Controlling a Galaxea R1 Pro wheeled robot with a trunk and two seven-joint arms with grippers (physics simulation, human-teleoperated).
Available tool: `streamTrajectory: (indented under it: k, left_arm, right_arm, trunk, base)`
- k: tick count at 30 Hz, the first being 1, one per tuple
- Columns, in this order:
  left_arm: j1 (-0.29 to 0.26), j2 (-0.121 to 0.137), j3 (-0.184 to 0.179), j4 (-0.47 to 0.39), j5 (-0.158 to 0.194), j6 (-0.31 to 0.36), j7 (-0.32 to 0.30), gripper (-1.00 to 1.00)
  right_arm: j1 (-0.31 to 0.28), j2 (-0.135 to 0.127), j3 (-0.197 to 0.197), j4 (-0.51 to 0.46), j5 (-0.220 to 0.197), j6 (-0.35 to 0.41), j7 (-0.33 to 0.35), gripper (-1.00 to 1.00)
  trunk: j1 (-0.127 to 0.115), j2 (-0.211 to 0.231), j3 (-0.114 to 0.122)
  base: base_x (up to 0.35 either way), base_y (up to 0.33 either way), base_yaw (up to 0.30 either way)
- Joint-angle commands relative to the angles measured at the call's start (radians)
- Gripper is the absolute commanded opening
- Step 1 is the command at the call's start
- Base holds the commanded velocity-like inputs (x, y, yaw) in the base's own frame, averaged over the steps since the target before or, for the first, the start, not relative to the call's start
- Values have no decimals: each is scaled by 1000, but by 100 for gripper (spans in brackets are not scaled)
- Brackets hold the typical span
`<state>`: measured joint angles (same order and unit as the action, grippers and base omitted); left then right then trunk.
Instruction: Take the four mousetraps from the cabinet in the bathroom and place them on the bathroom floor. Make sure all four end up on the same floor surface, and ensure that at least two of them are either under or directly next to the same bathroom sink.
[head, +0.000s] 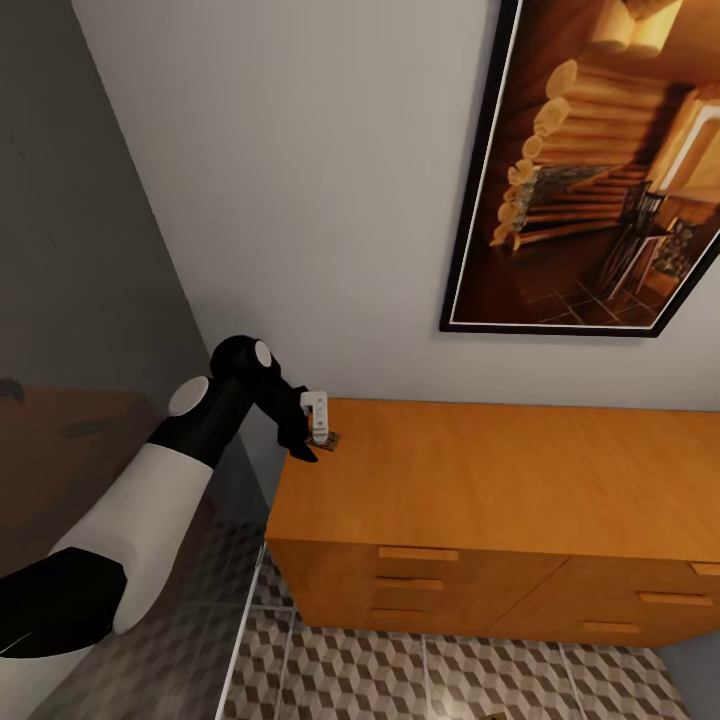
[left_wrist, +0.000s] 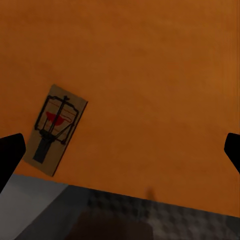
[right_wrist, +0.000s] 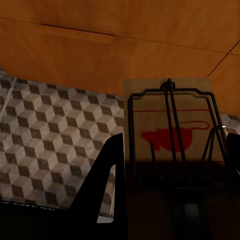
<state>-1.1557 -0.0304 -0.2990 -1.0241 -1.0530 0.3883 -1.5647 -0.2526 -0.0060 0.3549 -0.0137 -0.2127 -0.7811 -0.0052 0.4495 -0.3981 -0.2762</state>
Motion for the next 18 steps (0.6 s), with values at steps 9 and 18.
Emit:
streamTrajectory:
  k: [9, 18]
  left_arm:
    - [-1, 0, -1, 2, -5, 9, -6, 100]
    - [-1, -1, -3, 3, -6, 9, -6, 100]
  right_arm:
    - [-1, 0, 9, 0, -10, -3, 2, -100]
    - [-1, 0, 9, 0, -10, -3, 2, -100]
  trunk:
    - [1, -2, -2]
    - [1, -2, -2]
  base:
    - [0, 0, 0]
    - [20, 4, 0]
